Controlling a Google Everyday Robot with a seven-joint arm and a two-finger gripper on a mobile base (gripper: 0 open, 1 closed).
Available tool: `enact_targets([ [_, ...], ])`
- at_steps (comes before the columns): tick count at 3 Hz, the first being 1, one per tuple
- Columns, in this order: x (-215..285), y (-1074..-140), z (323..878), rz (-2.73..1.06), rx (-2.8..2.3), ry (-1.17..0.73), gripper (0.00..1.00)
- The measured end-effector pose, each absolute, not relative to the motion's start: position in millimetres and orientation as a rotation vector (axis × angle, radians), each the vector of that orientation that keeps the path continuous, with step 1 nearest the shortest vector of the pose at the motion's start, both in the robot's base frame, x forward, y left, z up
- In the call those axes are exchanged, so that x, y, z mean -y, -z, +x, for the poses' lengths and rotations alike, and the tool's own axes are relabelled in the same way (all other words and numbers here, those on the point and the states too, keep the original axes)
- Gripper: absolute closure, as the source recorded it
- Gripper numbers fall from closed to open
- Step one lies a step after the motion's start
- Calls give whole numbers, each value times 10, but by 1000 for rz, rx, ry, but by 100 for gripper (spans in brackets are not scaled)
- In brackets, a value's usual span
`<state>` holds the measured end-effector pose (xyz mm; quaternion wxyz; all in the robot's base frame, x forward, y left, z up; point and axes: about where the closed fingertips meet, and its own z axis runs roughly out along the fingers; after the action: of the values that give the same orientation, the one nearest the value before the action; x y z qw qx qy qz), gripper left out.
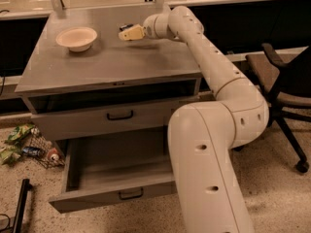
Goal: Place rxbar blueberry into middle drawer
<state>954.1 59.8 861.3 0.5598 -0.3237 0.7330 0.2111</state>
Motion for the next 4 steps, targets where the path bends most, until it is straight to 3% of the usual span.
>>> enact_targets([
  [3,-823,-8415,9750,-799,-1746,-443,0],
  [4,-928,-8349,9731,-811,-1755,-469,17],
])
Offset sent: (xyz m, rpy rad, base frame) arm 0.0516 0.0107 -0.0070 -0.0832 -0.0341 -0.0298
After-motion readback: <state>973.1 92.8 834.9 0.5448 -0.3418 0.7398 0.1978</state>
